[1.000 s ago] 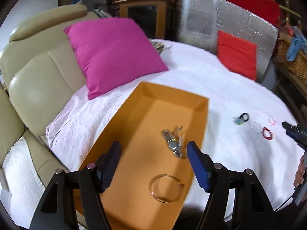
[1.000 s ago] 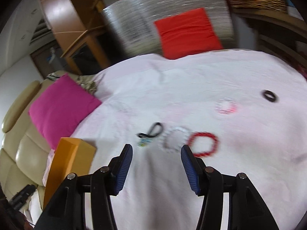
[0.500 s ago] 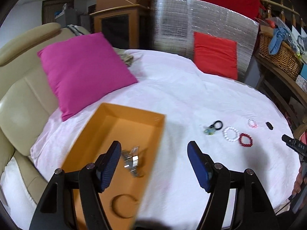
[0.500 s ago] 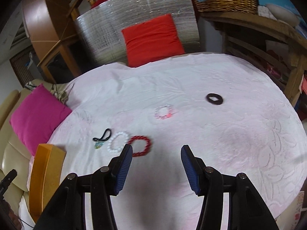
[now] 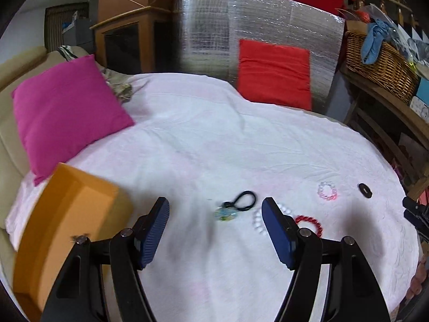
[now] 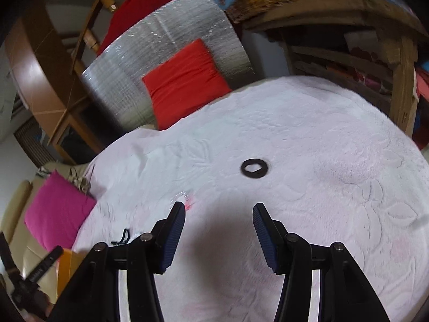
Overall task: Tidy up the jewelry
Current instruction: 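Reach the right gripper to the black rubber ring and grasp it, then grasp the red bead bracelet with the left gripper and lift it while the right holds the ring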
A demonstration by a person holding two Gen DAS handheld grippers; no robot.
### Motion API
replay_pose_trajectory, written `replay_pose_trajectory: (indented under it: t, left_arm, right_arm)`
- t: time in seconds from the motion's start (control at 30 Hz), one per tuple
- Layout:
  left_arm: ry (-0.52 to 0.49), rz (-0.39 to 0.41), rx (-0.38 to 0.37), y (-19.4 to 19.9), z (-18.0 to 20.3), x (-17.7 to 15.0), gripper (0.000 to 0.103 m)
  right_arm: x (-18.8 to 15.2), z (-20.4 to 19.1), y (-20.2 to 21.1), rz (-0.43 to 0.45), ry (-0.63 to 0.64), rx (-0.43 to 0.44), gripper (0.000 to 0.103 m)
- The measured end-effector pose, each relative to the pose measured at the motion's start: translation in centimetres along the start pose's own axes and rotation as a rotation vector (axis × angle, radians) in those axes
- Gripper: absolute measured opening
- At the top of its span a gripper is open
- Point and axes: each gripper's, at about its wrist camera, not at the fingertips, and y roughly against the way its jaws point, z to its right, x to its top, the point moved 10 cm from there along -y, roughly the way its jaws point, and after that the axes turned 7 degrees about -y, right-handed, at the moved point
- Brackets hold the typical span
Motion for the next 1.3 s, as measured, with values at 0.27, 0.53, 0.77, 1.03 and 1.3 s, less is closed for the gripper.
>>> replay_pose_trajectory:
  t: [0.27,0.53,0.77,1.03,1.3]
  left_arm:
    - [-0.118,-0.071,-0.03,-4.9,3.2,-3.2,0.072]
    - [-0.128,-0.176,-0.097,-6.3,4.3,-4.8,0.072]
    - [-0.139,-0.19,-0.166,-5.8,6.6,-5.2,0.072]
    - [-0.114,-0.264,-0.323,-6.7,10.9,-6.4,0.072]
    - [-0.111,-0.3,-0.363,-8.1,13.8,-7.1,0.072]
  right_arm:
    - [2.6,2.8,-6.2,-0.06,-0.017,-0.093,0.045]
    - [3.6,3.9,-12.7,-0.068,0.06,-0.294,0.045]
    - [4.5,5.9,-14.3,-0.028,0.11,-0.425,0.012]
    - [4.0,3.9,-10.6,-0.001,0.14,-0.353,0.01]
    - [1.5,3.9,-5.2,-0.079,-0.021,-0.198,0.01]
